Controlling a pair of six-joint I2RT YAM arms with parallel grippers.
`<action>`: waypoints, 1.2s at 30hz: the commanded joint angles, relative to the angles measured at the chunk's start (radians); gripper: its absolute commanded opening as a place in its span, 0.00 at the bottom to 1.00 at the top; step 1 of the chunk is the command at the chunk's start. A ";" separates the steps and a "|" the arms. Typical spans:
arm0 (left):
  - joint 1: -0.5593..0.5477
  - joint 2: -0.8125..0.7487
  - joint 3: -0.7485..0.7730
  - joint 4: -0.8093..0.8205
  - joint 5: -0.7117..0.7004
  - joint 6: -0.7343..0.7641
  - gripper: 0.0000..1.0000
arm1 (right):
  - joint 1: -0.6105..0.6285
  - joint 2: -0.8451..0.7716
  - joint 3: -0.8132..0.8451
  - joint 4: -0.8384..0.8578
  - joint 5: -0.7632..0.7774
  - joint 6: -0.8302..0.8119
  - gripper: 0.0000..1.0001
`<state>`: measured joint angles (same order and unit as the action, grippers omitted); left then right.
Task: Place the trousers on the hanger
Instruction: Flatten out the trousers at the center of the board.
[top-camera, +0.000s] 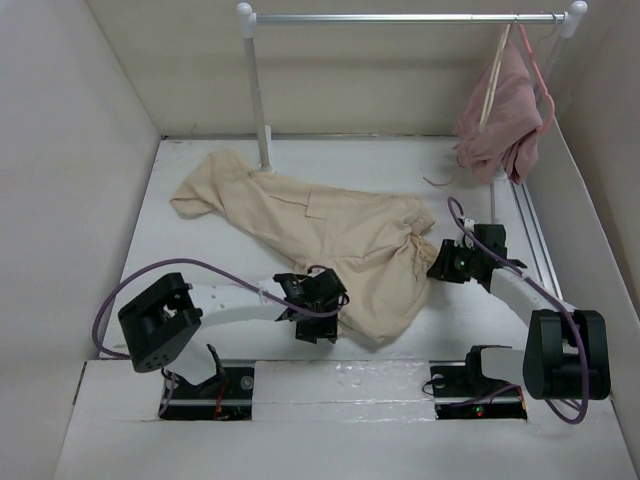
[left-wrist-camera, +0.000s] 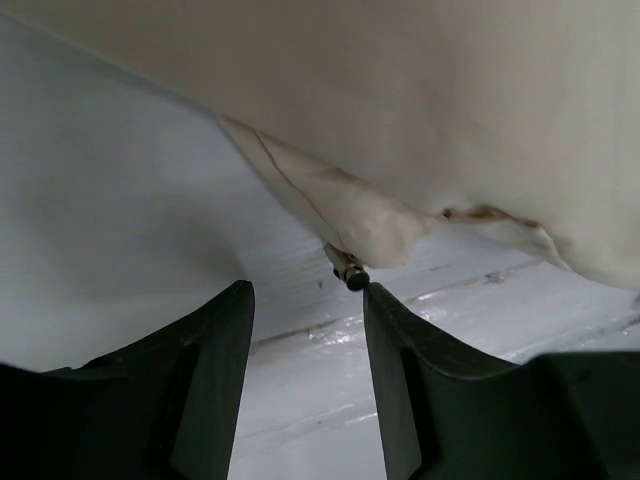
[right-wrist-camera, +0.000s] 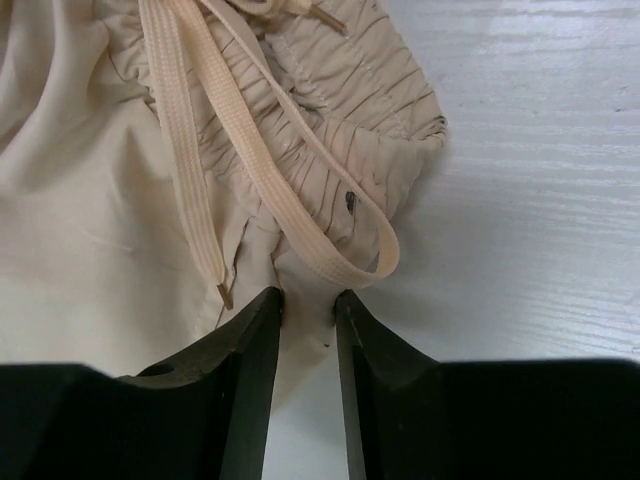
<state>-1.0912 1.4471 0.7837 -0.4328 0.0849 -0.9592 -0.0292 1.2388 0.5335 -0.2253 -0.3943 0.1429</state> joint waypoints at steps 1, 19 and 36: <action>-0.001 0.047 0.018 0.023 -0.033 0.028 0.43 | -0.023 -0.006 0.009 0.103 -0.018 0.027 0.34; -0.010 0.010 0.021 0.089 -0.074 0.017 0.51 | -0.041 0.002 0.028 0.098 -0.074 -0.009 0.40; -0.019 -0.168 0.236 -0.376 -0.417 0.007 0.00 | -0.126 -0.042 0.079 0.098 -0.031 0.021 0.00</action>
<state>-1.1053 1.4143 0.8818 -0.5575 -0.1452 -0.9482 -0.1207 1.2324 0.5568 -0.1761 -0.4412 0.1513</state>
